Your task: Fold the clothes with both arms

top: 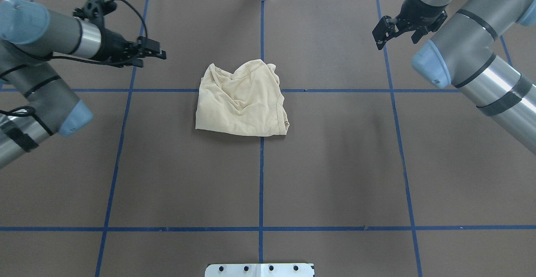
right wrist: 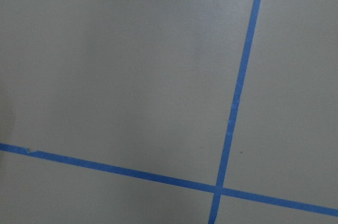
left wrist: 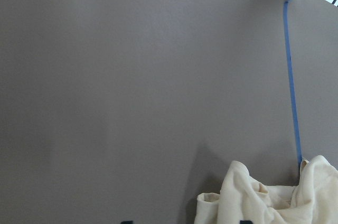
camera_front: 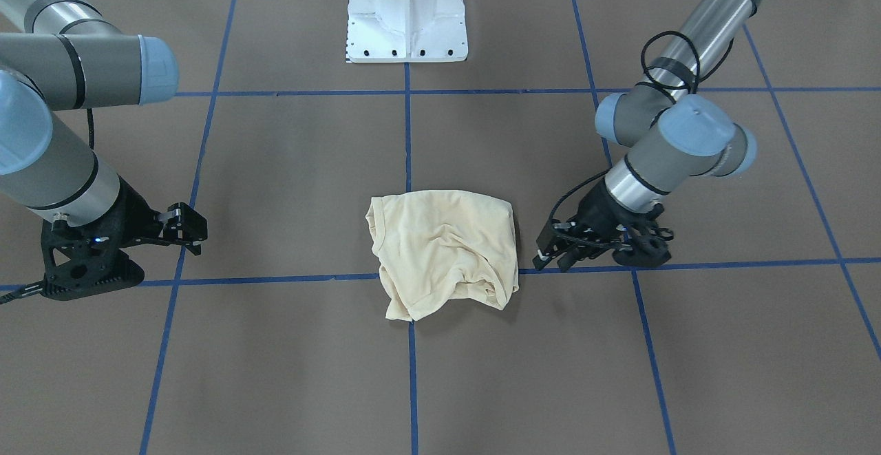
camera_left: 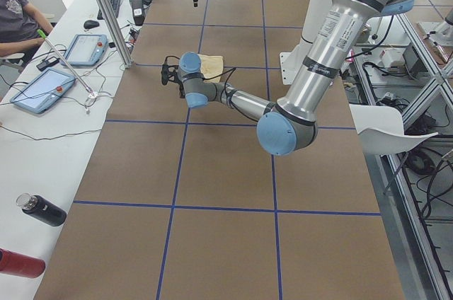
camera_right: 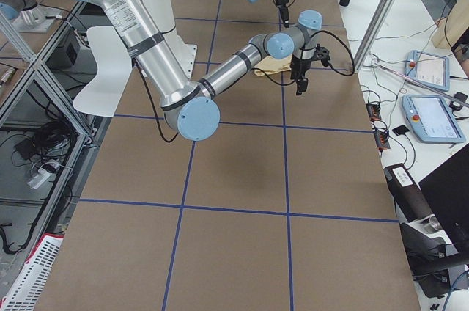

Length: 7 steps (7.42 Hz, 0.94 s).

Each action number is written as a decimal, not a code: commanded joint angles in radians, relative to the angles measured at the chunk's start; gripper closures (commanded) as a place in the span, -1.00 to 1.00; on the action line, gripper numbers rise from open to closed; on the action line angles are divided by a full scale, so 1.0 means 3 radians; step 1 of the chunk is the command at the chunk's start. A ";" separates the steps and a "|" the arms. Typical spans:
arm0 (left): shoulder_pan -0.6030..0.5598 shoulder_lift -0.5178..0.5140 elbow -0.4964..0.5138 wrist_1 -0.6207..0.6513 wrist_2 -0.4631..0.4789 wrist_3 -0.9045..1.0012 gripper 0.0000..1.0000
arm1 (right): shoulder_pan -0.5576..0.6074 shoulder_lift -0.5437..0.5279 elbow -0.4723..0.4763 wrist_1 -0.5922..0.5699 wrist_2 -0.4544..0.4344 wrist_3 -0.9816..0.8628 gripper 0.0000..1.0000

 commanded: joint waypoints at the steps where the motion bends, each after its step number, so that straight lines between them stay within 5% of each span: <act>1: -0.0444 0.0631 -0.0305 -0.0002 -0.0110 0.0743 -0.99 | 0.0153 -0.0164 0.0213 -0.0027 0.0028 -0.0020 -0.99; 3: -0.0935 0.1066 -0.0275 0.0013 -0.0243 0.1700 -1.00 | 0.0387 -0.0664 0.0520 -0.0032 0.0043 -0.0553 -0.99; 7: -0.1927 0.1390 -0.0229 0.0468 -0.0264 0.3891 -1.00 | 0.1195 -0.1141 0.0532 -0.0467 0.0049 -0.2155 -0.99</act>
